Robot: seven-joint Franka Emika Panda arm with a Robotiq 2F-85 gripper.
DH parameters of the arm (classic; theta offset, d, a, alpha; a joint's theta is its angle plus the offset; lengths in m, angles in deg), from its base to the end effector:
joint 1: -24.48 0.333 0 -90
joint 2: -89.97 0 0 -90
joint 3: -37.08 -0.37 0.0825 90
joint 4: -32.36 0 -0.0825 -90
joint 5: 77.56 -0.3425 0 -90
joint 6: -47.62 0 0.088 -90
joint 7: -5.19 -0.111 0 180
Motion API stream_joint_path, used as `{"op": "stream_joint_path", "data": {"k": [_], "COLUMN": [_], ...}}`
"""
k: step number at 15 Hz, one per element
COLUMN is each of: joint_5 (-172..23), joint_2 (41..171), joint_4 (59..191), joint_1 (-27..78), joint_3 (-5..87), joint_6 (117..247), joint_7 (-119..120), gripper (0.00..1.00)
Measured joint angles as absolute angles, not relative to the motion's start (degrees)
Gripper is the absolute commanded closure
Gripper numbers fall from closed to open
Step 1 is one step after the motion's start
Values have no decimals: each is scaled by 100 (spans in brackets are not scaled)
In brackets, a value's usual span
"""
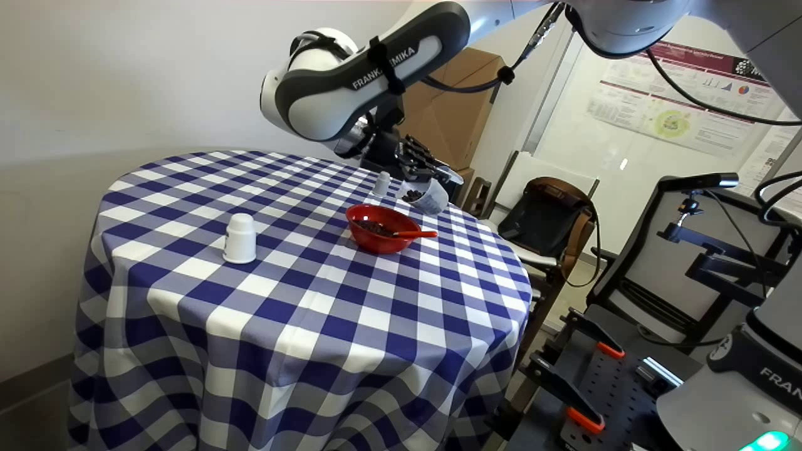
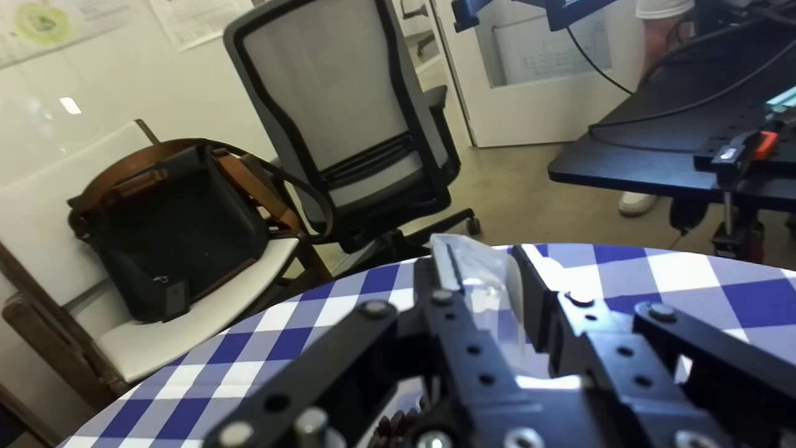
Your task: Pick up the jug and pour some of its contents into the bow
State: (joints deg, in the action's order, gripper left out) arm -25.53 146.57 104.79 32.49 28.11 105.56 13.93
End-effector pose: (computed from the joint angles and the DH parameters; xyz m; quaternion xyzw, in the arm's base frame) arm 0.6364 0.0458 0.2290 0.7349 0.2014 -0.5029 0.4080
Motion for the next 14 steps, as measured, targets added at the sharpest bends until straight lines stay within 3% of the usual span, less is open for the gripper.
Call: {"op": "stream_joint_path", "data": {"k": [14], "joint_5": [-5391], "joint_2": [13373], "joint_4": [10251], "joint_1": [1920], "joint_3": [3394], "joint_6": [12182], "joint_7": [1443], "gripper": [87]}}
